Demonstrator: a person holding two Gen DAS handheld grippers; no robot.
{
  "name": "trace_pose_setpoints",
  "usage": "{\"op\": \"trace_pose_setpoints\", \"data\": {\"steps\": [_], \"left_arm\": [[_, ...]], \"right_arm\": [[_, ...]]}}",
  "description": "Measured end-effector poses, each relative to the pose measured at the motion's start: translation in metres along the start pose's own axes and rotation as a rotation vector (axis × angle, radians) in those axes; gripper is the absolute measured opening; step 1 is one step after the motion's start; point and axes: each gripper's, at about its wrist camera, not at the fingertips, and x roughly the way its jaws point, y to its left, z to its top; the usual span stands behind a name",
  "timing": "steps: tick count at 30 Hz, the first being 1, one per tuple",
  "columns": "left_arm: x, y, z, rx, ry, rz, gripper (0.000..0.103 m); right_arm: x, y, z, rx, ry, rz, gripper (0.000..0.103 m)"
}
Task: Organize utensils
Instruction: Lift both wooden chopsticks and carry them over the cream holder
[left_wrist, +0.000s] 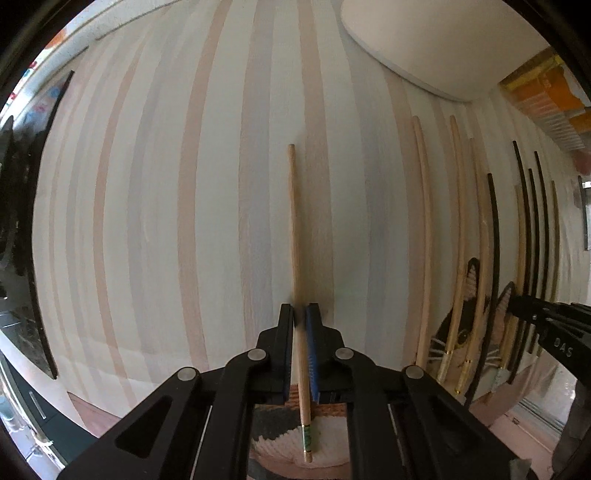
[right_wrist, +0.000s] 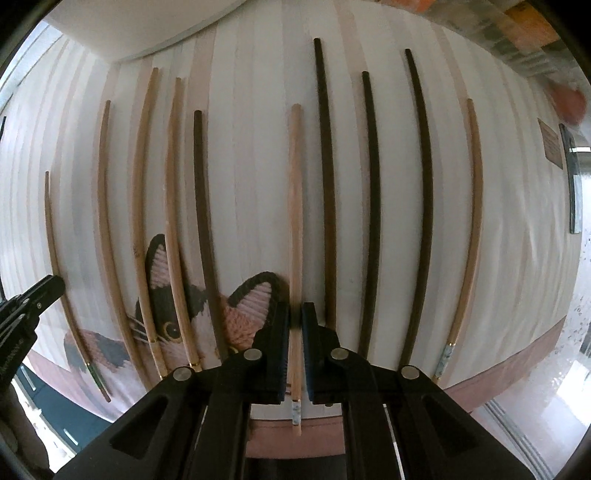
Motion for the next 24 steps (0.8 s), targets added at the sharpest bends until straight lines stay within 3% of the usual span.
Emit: {"op": "trace_pose_setpoints", "data": {"steps": [4,11,24], "left_arm": [[-0.001,-0.005,-0.009,-0.022,-0.029,0.044,0.004],[-0.024,-0.006,-0.021,-0.042,-0.083,0.032,0.004],[-0.111,-0.005,-0.056,-0.08,-0.279,0.035,0.004]], "right_arm": [[-0.004,0.004,0.009,-0.012,-0.019,0.003,0.007],[-0.023,0.004,-0.004,-0.035,-0.111,0.069,0.007],[-0.094,0.01,-0.031,-0.108,-0.288,0.135,0.007]]}}
